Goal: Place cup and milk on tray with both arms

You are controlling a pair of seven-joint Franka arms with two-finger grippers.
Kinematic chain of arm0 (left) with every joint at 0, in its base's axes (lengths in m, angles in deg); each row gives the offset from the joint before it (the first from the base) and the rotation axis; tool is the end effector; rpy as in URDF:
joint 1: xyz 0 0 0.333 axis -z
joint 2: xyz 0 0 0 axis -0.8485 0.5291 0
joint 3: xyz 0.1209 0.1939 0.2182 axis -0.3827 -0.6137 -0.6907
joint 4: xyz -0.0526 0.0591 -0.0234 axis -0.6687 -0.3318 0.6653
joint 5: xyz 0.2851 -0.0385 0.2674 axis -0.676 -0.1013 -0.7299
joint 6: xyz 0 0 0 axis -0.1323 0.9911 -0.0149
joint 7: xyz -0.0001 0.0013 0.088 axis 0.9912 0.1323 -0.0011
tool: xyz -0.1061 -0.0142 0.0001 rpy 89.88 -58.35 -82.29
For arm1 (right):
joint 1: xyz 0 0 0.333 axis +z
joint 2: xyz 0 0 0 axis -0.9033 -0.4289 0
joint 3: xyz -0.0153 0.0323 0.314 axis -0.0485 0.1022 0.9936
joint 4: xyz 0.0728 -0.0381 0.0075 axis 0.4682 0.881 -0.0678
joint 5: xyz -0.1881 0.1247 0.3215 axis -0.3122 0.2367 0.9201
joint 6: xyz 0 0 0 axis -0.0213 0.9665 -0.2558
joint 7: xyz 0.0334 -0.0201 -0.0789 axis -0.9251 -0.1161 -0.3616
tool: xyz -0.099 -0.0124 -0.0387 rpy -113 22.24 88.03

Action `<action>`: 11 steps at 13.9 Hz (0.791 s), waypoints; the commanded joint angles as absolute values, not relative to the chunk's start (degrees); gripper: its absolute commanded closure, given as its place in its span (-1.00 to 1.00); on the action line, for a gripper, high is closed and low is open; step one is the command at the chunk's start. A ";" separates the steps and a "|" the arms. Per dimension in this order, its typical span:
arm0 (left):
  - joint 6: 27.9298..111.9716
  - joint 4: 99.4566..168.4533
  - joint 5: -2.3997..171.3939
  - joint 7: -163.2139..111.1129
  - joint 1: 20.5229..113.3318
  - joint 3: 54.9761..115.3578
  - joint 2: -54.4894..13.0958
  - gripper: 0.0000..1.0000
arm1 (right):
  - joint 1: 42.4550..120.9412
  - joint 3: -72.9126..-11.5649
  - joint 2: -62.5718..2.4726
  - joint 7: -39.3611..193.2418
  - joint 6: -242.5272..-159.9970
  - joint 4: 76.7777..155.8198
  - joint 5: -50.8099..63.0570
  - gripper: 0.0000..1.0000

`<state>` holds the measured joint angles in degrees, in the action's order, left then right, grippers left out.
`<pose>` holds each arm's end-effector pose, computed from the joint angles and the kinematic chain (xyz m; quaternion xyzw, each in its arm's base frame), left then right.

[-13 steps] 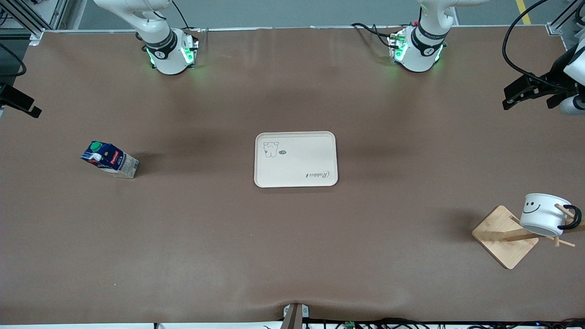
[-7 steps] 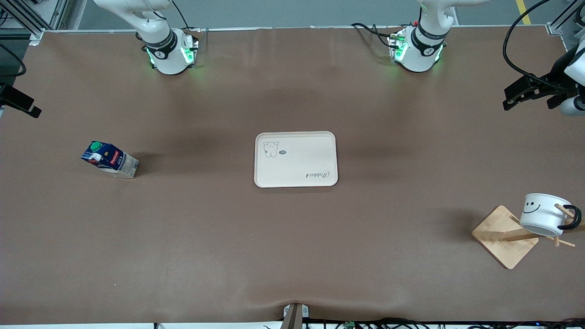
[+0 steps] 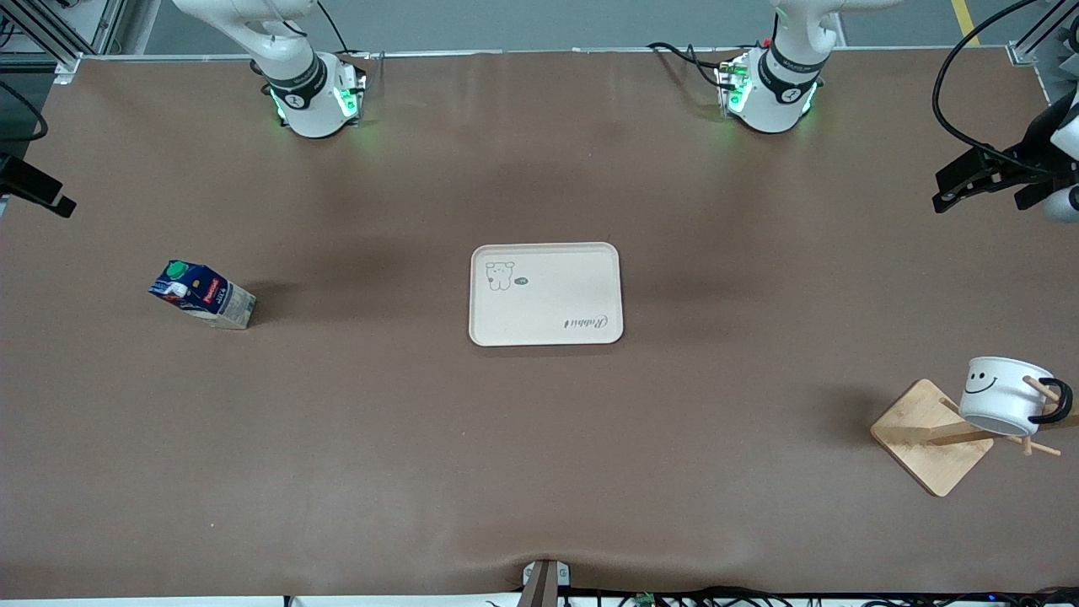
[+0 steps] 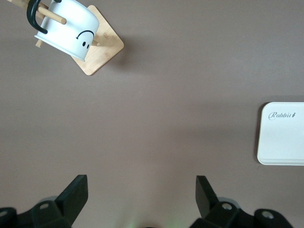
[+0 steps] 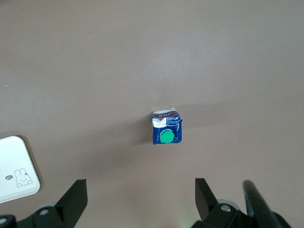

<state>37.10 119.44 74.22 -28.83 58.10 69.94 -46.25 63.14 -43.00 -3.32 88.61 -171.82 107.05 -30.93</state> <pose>0.5438 -0.0263 0.6553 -0.9999 -0.0065 0.0084 0.0117 0.5252 -0.0727 0.6523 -0.9922 0.1245 0.0038 0.0019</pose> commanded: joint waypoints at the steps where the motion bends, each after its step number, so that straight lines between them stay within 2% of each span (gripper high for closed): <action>1: 36.72 117.91 72.96 -29.33 58.05 70.01 -45.62 -1.00 | 62.31 -42.41 -3.60 89.27 -171.42 106.22 -30.90 -1.00; 11: 36.72 117.65 72.96 -29.25 57.79 68.95 -44.56 -1.00 | 62.23 -42.41 -3.69 89.36 -171.42 106.22 -30.90 -1.00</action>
